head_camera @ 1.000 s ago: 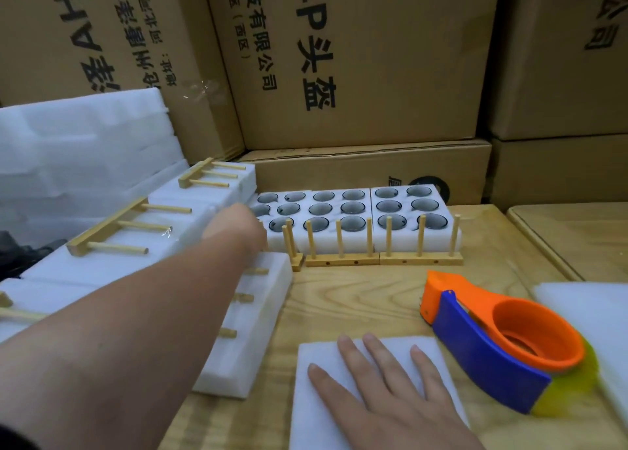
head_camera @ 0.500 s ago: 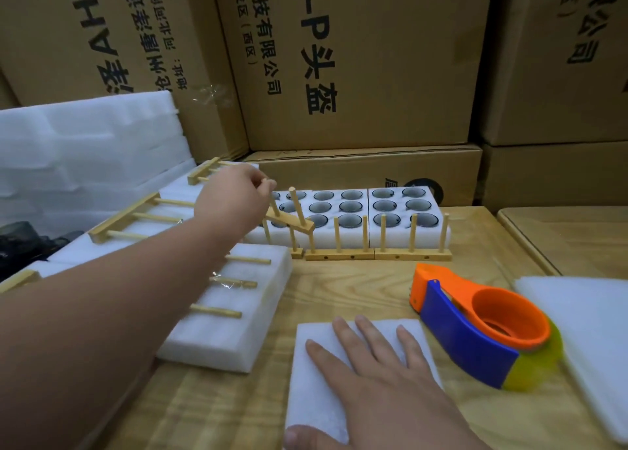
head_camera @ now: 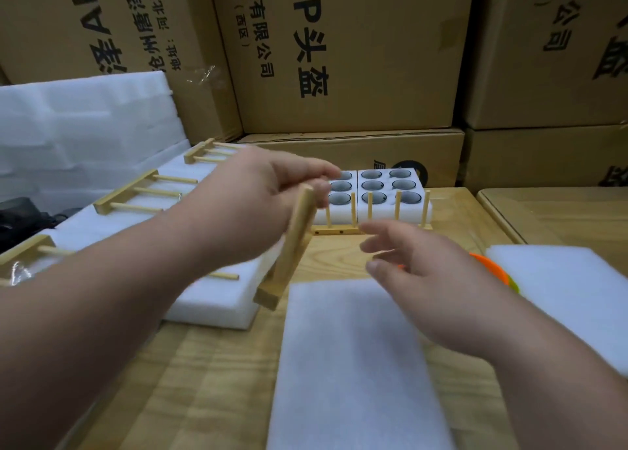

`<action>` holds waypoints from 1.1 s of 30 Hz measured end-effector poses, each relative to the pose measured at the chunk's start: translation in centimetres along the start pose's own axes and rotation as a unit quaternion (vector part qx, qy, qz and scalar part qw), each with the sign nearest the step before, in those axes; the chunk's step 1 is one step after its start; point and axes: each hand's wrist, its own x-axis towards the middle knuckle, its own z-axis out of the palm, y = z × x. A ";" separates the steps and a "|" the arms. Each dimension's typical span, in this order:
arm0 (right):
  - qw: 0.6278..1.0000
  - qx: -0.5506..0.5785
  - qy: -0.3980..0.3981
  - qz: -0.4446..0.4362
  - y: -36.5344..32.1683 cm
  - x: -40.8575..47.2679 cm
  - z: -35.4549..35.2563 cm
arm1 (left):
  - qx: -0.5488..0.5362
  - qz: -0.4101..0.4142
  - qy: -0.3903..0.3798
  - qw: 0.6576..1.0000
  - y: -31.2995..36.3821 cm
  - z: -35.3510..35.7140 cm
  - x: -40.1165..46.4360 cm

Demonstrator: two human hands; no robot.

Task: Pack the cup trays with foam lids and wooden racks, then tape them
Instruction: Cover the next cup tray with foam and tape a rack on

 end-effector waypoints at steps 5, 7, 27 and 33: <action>0.999 -0.031 0.026 0.016 0.8 0.1 -1.3 | 0.198 0.091 -0.172 0.961 2.3 4.1 -2.6; 0.997 -0.064 0.011 0.037 0.9 0.0 -1.3 | 0.235 0.104 -0.203 0.945 2.0 5.9 -3.3; 0.947 -0.154 -0.264 0.099 0.5 -0.9 -0.6 | -0.660 -0.283 0.083 0.691 -5.4 11.5 -12.6; 0.949 -0.141 -0.260 0.105 1.1 -0.5 0.7 | -0.733 -0.253 0.067 0.628 -5.8 12.1 -11.3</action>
